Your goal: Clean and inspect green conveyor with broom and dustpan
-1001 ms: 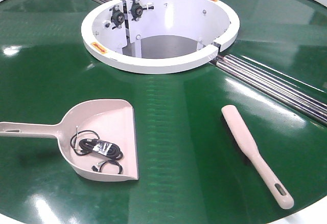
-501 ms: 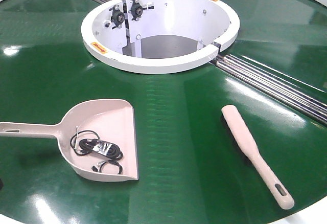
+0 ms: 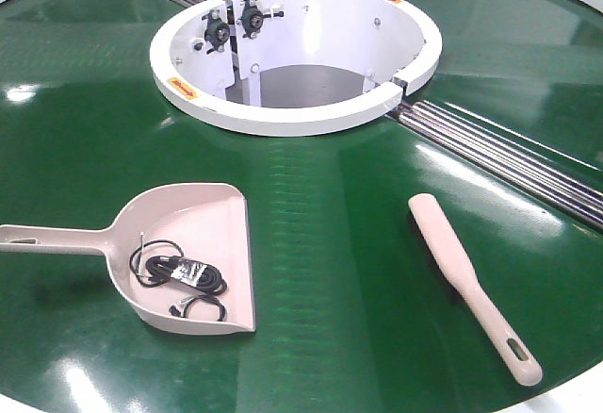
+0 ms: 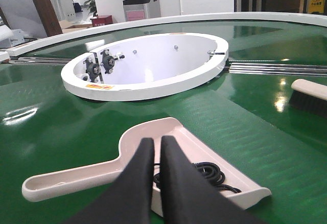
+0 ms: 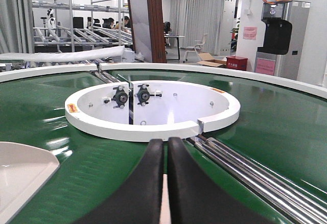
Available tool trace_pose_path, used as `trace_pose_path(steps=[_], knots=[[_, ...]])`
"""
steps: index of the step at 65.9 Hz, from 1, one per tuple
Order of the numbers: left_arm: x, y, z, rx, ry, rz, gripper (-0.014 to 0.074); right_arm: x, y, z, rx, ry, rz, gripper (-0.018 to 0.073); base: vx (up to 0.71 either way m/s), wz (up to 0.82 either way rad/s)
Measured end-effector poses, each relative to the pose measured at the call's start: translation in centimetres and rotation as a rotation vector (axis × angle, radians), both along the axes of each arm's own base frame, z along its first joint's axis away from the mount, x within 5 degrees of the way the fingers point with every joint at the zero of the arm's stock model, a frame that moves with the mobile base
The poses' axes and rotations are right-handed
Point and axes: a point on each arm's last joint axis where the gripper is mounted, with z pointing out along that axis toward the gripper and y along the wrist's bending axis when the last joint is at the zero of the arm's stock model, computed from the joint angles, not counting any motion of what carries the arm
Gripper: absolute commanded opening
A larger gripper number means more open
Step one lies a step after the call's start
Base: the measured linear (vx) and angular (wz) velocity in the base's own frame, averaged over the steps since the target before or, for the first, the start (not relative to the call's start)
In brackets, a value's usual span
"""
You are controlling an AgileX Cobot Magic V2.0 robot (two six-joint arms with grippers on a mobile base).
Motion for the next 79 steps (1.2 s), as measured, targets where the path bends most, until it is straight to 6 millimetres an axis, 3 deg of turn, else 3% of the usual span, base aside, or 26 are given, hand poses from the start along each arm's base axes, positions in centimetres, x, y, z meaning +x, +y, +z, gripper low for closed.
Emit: trace_pose_path(steps=[42, 64, 73, 79], knots=[[0.0, 0.0, -0.1, -0.002, 0.002, 0.0, -0.0008, 0.0, 0.0, 0.0, 0.015, 0.005, 0.005, -0.0008, 0.0, 0.0], [0.8, 0.9, -2.6, -0.167, 0.071, 0.135, -0.0008, 0.0, 0.0, 0.0, 0.015, 0.007, 0.005, -0.0008, 0.0, 0.0], [0.9, 1.1, -5.0, -0.156, 0.05, 0.156, -0.0008, 0.0, 0.0, 0.0, 0.015, 0.008, 0.005, -0.0008, 0.0, 0.0], [0.6, 1.4, -5.1, -0.187, -0.008, 0.191, -0.0008, 0.0, 0.0, 0.0, 0.016, 0.008, 0.005, -0.0008, 0.0, 0.0]])
